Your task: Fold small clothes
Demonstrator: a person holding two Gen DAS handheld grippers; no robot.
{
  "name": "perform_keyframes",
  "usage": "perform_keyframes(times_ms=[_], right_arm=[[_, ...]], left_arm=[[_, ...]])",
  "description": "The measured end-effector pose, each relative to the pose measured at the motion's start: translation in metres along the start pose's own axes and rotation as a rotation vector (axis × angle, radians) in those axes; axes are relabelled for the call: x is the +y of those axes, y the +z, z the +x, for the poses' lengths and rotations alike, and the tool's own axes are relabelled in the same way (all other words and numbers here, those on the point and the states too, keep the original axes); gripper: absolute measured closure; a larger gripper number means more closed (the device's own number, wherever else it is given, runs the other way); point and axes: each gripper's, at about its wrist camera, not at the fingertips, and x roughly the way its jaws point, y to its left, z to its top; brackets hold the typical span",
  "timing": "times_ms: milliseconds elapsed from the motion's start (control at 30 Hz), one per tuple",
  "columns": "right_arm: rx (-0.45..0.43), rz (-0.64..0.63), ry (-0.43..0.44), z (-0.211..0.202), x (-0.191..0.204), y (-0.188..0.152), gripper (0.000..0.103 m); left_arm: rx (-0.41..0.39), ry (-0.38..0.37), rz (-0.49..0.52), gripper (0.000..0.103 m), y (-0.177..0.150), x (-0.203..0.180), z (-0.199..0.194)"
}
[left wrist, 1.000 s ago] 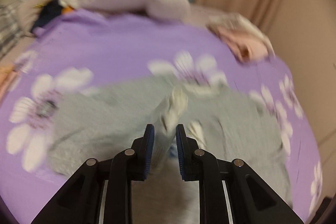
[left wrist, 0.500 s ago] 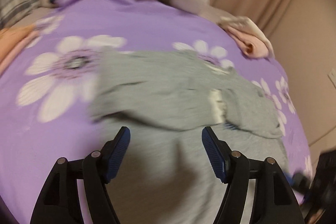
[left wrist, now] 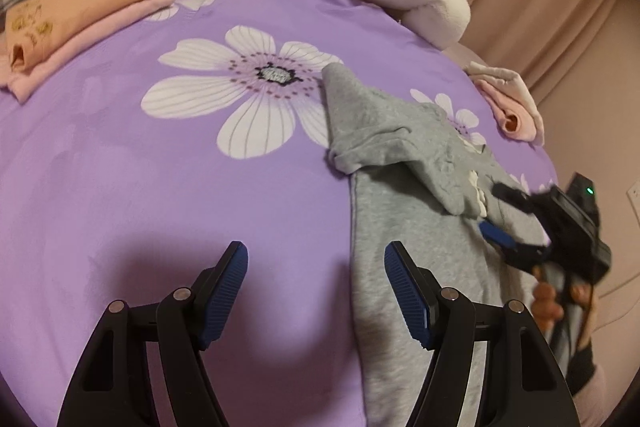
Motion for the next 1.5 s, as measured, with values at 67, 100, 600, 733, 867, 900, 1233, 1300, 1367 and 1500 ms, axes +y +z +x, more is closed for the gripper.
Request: perform_keyframes(times_ms=[67, 100, 600, 733, 867, 900, 1233, 1300, 1367, 1500], right_arm=[[-0.014, 0.022, -0.018, 0.007, 0.004, 0.005, 0.03], [-0.018, 0.036, -0.03, 0.008, 0.004, 0.007, 0.039], [-0.233, -0.204, -0.23, -0.049, 0.034, 0.043, 0.089], [-0.075, -0.194, -0.289, -0.024, 0.009, 0.052, 0.085], [-0.084, -0.172, -0.245, -0.035, -0.006, 0.054, 0.062], [-0.107, -0.16, -0.234, -0.042, -0.009, 0.055, 0.051], [-0.206, -0.185, -0.176, -0.077, -0.012, 0.055, 0.068], [-0.204, -0.227, -0.15, -0.074, -0.006, 0.051, 0.074], [-0.19, -0.261, -0.115, -0.068, 0.001, 0.05, 0.08], [-0.14, -0.292, -0.153, -0.049, -0.001, 0.05, 0.08]], left_arm=[[0.003, -0.001, -0.008, 0.033, -0.001, 0.005, 0.001], [0.005, -0.003, -0.014, 0.033, -0.001, 0.008, 0.001], [0.03, -0.017, 0.031, 0.033, 0.006, -0.001, 0.009], [0.03, -0.028, 0.082, 0.033, 0.022, -0.024, 0.018], [0.019, -0.055, 0.136, 0.033, 0.044, -0.053, 0.025], [0.017, -0.064, 0.147, 0.033, 0.049, -0.062, 0.028], [0.073, -0.149, 0.233, 0.033, 0.078, -0.123, 0.088], [0.091, -0.106, 0.252, 0.033, 0.076, -0.124, 0.101], [0.097, -0.039, 0.26, 0.033, 0.073, -0.117, 0.111], [0.111, 0.069, 0.226, 0.033, 0.071, -0.089, 0.121]])
